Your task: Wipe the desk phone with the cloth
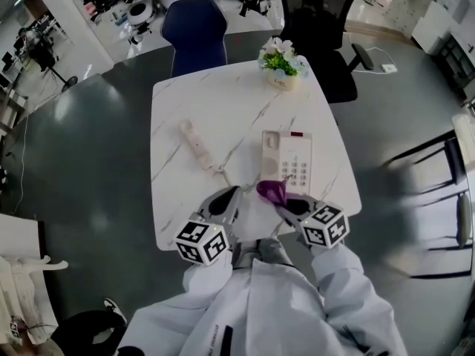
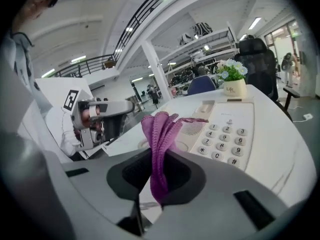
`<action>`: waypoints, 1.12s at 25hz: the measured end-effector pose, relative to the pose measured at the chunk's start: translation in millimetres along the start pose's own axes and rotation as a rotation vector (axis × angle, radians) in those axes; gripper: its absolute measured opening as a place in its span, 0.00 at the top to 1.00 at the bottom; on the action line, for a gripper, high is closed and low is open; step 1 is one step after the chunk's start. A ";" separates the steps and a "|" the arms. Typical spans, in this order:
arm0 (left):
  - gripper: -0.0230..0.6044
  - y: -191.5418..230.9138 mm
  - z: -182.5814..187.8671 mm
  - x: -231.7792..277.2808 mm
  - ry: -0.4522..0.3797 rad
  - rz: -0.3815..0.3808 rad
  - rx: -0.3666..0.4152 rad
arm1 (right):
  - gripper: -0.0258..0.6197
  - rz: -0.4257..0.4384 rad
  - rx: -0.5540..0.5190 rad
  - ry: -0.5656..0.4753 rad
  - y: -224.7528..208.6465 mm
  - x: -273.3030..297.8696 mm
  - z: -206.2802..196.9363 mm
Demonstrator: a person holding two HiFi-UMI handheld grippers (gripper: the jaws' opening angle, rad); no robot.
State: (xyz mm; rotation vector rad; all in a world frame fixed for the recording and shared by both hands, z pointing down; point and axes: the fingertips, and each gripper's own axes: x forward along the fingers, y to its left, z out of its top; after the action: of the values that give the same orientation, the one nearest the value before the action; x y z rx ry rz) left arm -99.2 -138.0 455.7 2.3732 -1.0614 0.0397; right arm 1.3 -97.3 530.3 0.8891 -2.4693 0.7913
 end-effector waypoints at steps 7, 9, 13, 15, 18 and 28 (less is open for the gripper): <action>0.97 -14.1 33.9 -7.8 -0.056 -0.029 0.134 | 0.90 -0.002 0.022 -0.255 -2.0 -32.7 54.0; 0.97 -16.5 43.8 -10.4 -0.073 -0.035 0.157 | 0.90 0.003 0.031 -0.310 -3.3 -39.6 66.8; 0.97 -15.3 60.3 -14.4 -0.107 -0.025 0.188 | 0.90 0.006 0.041 -0.390 -6.6 -52.1 89.6; 0.97 -12.2 66.3 -16.3 -0.123 -0.012 0.193 | 0.90 0.001 0.037 -0.421 -8.9 -57.1 99.0; 0.97 -7.6 76.2 -19.3 -0.150 0.009 0.205 | 0.90 -0.021 0.027 -0.452 -15.2 -63.7 109.9; 0.97 6.0 110.6 -31.3 -0.228 0.071 0.262 | 0.90 -0.060 0.022 -0.593 -29.7 -88.9 147.1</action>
State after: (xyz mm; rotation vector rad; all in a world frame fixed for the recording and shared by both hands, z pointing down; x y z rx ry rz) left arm -145.4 -173.1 356.3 2.6205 -1.3179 -0.0729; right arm 60.0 -168.4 382.2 1.3579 -2.9120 0.5928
